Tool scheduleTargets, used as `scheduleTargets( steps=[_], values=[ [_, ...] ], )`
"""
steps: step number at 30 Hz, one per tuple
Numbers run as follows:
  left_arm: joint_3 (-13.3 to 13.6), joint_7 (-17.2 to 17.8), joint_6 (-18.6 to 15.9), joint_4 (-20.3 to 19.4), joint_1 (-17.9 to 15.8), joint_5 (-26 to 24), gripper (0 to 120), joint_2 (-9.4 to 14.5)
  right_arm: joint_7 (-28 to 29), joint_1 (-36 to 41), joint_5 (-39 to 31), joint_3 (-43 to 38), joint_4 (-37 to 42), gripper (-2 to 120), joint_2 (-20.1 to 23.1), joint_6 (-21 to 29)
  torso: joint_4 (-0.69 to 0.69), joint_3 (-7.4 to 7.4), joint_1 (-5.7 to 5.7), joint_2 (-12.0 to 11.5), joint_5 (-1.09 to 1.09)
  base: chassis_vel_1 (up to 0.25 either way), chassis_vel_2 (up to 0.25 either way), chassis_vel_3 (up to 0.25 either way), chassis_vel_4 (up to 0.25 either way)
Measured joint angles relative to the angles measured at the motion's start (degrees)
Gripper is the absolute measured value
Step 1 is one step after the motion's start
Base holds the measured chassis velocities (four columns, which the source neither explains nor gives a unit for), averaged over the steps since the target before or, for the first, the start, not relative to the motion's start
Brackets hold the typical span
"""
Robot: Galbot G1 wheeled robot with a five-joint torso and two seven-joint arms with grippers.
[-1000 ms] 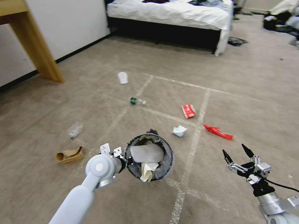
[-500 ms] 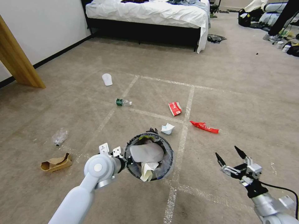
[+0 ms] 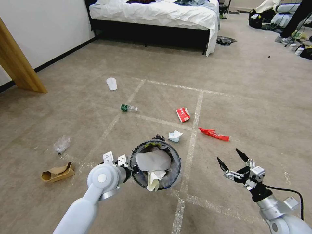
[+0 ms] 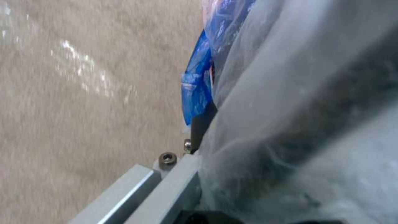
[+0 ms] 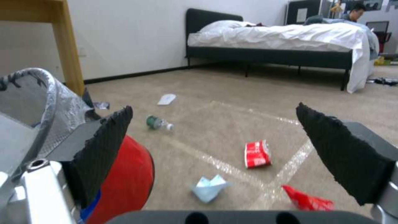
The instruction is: Pick up the trash bin and place the garbage on the floor into it.
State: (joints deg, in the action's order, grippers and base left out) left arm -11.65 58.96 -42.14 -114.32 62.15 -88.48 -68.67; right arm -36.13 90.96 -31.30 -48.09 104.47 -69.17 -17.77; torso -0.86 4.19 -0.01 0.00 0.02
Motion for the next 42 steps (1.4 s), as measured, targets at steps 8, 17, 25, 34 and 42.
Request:
scheduleTargets(
  steps=[8,17,25,34,42],
  values=[
    [0.2,-0.1,0.0,0.3,-0.1,1.0,0,-0.4,0.1,0.5,-0.9,-0.1,-0.4,100,0.0,-1.9,0.00,0.01,0.00,0.0,-0.02,-0.231,0.231,0.238,-0.231],
    [0.1,0.0,0.0,0.6,-0.5,1.2,0,-0.5,0.2,-0.7,-1.3,0.4,-1.2,100,0.9,-1.7,0.03,0.03,0.02,0.0,0.00,-0.209,0.224,0.204,-0.200],
    [-0.2,0.1,0.0,0.8,-0.6,1.2,0,-0.2,-0.9,-2.1,-1.3,1.2,-2.0,100,1.4,-0.9,-0.01,-0.01,0.01,0.0,-0.02,0.013,-0.017,-0.018,0.027],
    [-0.4,0.2,0.0,0.8,-1.0,0.8,0,0.0,-2.3,-3.3,-2.2,1.9,-3.3,100,1.8,-1.0,0.00,-0.01,0.01,0.0,-0.02,0.001,0.031,-0.002,-0.027],
    [-0.4,0.2,0.0,1.2,-1.4,0.8,0,0.0,-1.7,-3.3,-2.7,2.9,-3.5,100,2.3,-1.6,0.00,0.00,0.01,0.0,-0.03,-0.014,0.194,0.018,-0.197]
  ],
)
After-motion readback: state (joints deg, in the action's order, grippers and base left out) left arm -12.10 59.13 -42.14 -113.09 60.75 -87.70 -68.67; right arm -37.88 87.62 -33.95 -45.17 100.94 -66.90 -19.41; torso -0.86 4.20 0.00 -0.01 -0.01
